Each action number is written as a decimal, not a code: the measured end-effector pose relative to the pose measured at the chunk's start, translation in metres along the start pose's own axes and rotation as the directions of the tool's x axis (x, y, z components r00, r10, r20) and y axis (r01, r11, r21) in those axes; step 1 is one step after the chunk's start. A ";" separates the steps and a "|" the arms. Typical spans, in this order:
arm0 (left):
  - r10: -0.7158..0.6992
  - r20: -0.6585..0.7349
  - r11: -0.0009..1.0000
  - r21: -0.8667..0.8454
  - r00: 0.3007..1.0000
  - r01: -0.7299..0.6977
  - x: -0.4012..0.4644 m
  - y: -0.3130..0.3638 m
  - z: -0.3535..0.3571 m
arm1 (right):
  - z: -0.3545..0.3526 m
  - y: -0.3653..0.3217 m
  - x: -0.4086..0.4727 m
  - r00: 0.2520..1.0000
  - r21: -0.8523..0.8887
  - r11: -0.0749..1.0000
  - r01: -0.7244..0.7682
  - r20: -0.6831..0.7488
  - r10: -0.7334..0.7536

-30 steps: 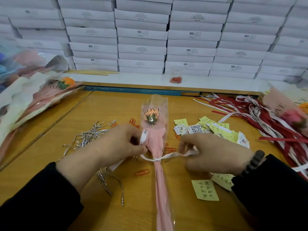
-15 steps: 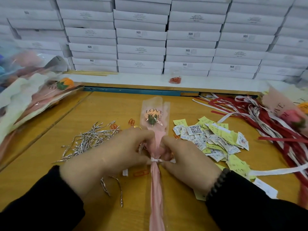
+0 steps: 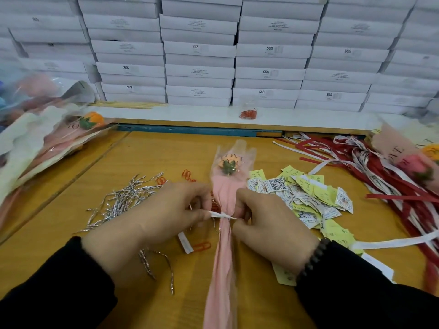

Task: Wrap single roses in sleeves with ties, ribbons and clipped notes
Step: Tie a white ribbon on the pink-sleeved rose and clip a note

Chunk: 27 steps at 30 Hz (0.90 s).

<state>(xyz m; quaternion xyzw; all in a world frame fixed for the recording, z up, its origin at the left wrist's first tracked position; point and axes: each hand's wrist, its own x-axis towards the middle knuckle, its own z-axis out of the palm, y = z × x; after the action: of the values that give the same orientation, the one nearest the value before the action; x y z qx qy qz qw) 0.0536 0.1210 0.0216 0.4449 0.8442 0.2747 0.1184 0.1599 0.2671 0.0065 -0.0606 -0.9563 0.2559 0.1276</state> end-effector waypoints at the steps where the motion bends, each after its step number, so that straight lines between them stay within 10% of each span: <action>1: 0.001 0.031 0.993 -0.122 1.000 0.003 -0.001 0.001 -0.003 | 0.000 0.001 0.000 1.000 0.006 1.000 -0.020 -0.008 0.020; 6: 0.068 0.104 0.861 -0.508 0.992 -0.006 -0.006 0.003 -0.016 | 0.000 0.011 0.004 0.991 0.039 0.993 -0.107 -0.076 0.110; 11: -0.043 0.168 0.979 -0.190 0.985 0.075 -0.003 0.002 -0.010 | 0.000 0.014 0.006 0.988 0.111 0.986 -0.121 -0.083 0.131; 17: -0.155 -0.278 0.963 0.170 0.948 0.207 0.005 0.000 0.007 | 0.002 0.009 0.007 0.996 0.235 0.969 -0.080 -0.014 0.086; 27: -0.011 -0.637 0.993 -0.099 0.771 -0.067 0.011 -0.004 0.038 | 0.005 0.008 0.006 0.998 0.232 0.972 -0.046 0.040 0.038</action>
<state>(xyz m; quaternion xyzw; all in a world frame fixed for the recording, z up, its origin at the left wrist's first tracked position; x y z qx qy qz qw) 0.0613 0.1418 -0.0117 0.3306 0.8102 0.4593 -0.1526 0.1533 0.2722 -0.0005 -0.0609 -0.9203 0.3700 0.1116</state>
